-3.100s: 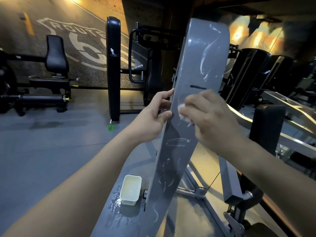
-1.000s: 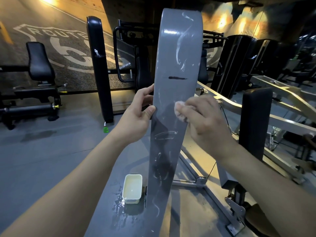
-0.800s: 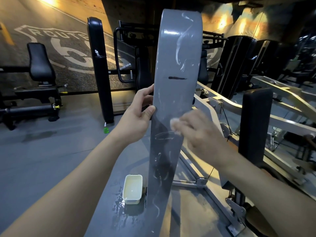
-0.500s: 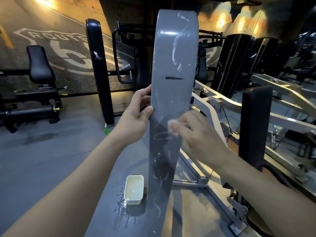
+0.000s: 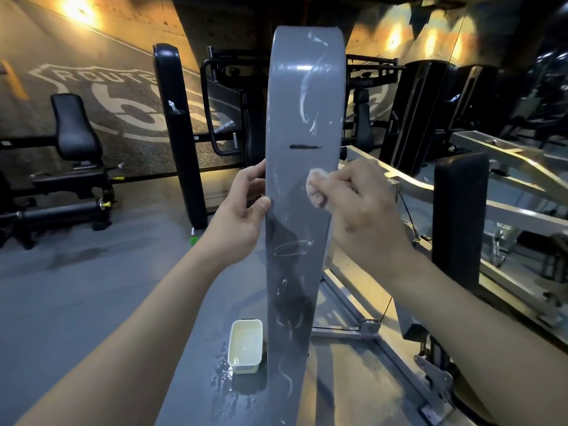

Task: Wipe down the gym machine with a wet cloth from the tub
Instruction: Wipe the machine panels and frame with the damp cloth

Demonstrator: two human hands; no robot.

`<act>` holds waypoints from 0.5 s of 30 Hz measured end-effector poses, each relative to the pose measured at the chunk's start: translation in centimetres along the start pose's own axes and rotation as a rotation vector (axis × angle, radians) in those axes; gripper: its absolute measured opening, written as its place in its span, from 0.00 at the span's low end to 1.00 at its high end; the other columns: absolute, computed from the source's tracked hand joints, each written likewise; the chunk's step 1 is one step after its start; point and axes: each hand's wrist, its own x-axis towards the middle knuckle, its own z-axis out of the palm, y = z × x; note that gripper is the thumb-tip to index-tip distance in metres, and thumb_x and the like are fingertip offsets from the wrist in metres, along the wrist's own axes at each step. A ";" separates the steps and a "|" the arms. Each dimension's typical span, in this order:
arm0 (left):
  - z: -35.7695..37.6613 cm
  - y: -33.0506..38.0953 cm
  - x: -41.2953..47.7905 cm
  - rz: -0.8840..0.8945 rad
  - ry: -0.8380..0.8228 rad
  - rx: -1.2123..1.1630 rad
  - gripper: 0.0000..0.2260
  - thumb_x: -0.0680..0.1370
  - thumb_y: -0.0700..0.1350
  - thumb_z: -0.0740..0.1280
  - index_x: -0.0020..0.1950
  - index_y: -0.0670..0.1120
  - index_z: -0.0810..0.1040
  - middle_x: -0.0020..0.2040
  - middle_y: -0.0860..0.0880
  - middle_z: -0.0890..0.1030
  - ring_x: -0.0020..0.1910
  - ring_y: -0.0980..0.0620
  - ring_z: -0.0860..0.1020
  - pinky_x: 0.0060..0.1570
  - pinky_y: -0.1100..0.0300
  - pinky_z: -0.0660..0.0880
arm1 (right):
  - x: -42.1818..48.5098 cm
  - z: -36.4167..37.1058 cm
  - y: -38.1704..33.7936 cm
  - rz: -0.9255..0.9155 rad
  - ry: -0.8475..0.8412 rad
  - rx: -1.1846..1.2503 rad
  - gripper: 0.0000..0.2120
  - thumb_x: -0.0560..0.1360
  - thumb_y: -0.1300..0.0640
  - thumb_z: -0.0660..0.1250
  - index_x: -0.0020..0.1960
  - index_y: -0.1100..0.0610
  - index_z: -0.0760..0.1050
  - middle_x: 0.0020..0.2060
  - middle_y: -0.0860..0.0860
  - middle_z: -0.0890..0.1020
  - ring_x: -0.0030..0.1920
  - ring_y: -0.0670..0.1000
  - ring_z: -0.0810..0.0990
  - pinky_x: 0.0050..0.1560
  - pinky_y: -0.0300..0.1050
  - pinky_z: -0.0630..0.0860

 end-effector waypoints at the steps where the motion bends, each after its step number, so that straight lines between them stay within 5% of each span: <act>1: 0.0 0.0 0.0 0.007 -0.002 -0.003 0.22 0.85 0.42 0.58 0.78 0.58 0.63 0.69 0.54 0.76 0.72 0.49 0.73 0.71 0.42 0.71 | -1.3 0.5 -0.5 -0.012 -0.054 -0.017 0.10 0.76 0.73 0.68 0.51 0.62 0.81 0.41 0.54 0.73 0.44 0.55 0.70 0.41 0.51 0.71; 4: -0.1 0.0 -0.1 0.021 0.008 -0.004 0.22 0.85 0.43 0.58 0.77 0.60 0.63 0.68 0.56 0.76 0.72 0.49 0.73 0.71 0.42 0.71 | -3.5 0.9 -1.2 -0.104 -0.190 -0.015 0.12 0.72 0.74 0.71 0.52 0.61 0.81 0.41 0.54 0.73 0.44 0.55 0.70 0.37 0.49 0.68; 10: -0.1 -0.1 0.0 0.013 -0.013 0.020 0.22 0.86 0.42 0.58 0.78 0.57 0.62 0.69 0.53 0.76 0.71 0.49 0.74 0.70 0.43 0.73 | 0.9 -0.3 0.7 0.084 0.081 0.084 0.09 0.82 0.65 0.65 0.51 0.54 0.82 0.43 0.54 0.78 0.45 0.56 0.75 0.44 0.56 0.75; 15: -0.2 0.2 0.0 0.007 -0.017 0.024 0.22 0.86 0.40 0.59 0.78 0.58 0.62 0.68 0.56 0.76 0.71 0.53 0.73 0.71 0.45 0.73 | -1.4 0.5 -0.3 -0.105 -0.135 0.062 0.08 0.82 0.66 0.65 0.58 0.64 0.81 0.44 0.56 0.76 0.46 0.58 0.73 0.41 0.56 0.75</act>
